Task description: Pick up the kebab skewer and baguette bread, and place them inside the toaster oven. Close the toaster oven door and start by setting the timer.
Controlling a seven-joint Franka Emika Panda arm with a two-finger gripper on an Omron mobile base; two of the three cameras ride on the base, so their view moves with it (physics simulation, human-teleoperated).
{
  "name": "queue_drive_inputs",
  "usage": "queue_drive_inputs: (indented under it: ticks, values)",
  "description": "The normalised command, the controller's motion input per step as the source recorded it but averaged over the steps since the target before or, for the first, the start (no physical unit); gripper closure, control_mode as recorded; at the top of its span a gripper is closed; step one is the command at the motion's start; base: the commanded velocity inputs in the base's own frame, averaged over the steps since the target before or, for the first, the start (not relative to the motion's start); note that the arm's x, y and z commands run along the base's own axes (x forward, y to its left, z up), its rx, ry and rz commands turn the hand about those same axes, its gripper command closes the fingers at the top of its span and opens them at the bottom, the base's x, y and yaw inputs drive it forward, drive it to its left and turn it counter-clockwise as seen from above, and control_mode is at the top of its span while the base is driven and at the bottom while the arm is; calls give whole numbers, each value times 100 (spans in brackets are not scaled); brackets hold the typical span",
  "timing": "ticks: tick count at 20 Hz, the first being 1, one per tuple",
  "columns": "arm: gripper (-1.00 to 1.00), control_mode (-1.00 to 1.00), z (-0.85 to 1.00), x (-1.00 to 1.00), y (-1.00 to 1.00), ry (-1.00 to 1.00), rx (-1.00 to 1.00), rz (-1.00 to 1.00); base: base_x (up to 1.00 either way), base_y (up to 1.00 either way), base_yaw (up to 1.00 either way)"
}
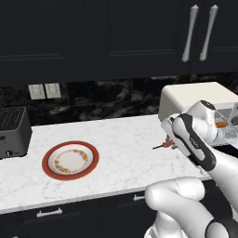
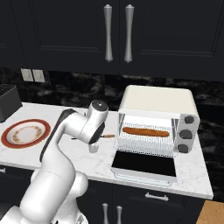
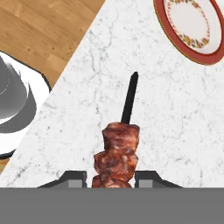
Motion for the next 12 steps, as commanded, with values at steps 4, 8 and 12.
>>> queue_drive_inputs:
  ticks: [4, 8, 12]
  values:
    - [100, -100, 18, 11, -100, 0, 2, 0, 0, 0, 0]
    - [100, -100, 13, 29, -100, 1, 2, 0, 0, 0, 0]
    - [100, -100, 6, 61, -86, 2, 4, 1, 0, 0, 0]
